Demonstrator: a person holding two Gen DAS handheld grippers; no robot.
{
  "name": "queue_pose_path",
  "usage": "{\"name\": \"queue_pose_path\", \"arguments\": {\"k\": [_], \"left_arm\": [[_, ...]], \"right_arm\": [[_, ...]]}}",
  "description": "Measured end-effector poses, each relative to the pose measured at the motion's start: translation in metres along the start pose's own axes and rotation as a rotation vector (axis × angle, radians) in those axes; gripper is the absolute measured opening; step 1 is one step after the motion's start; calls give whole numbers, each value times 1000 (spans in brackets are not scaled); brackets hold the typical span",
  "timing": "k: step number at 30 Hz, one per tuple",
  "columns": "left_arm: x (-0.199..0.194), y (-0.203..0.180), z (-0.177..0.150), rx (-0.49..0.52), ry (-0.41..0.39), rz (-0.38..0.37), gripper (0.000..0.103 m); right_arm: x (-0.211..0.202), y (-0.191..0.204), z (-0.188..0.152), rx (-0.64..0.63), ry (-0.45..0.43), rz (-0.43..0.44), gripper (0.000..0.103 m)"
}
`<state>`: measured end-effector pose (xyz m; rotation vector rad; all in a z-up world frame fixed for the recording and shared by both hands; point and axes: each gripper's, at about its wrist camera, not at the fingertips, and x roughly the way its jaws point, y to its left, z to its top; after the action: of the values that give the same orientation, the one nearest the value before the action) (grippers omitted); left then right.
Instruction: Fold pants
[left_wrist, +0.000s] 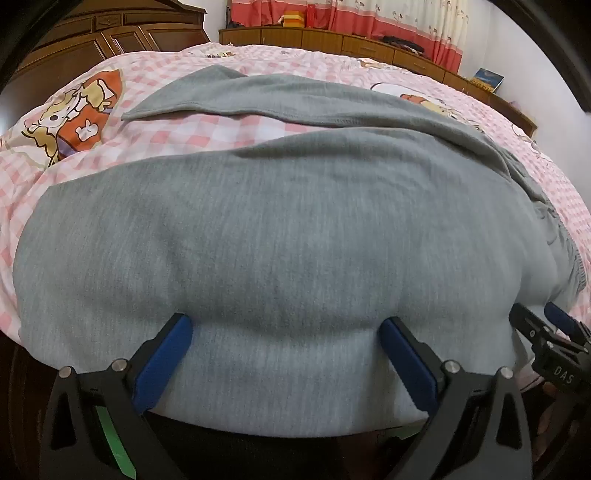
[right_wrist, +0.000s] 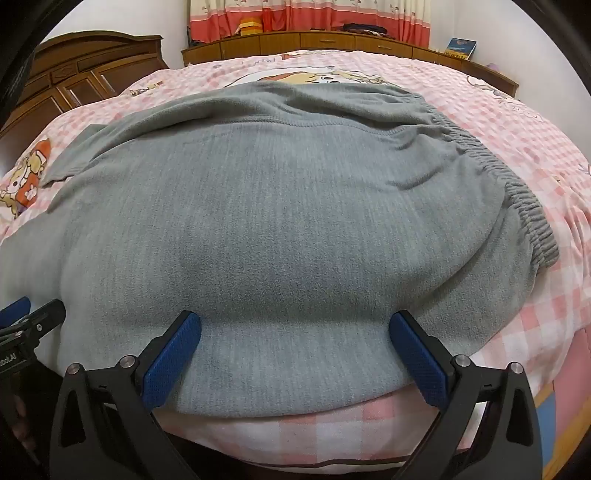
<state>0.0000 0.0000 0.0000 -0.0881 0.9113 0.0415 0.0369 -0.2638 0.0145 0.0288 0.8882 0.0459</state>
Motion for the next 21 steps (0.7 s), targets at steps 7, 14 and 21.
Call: {"name": "queue_pose_path", "arguments": {"k": [7, 14, 21], "left_arm": [[0, 0, 0, -1, -1, -1, 103], [0, 0, 0, 1, -1, 1, 103], [0, 0, 0, 2, -1, 2, 103]], "right_arm": [[0, 0, 0, 1, -3, 1, 103], [0, 0, 0, 1, -4, 1, 103], [-2, 1, 0, 5, -7, 6, 103]]}}
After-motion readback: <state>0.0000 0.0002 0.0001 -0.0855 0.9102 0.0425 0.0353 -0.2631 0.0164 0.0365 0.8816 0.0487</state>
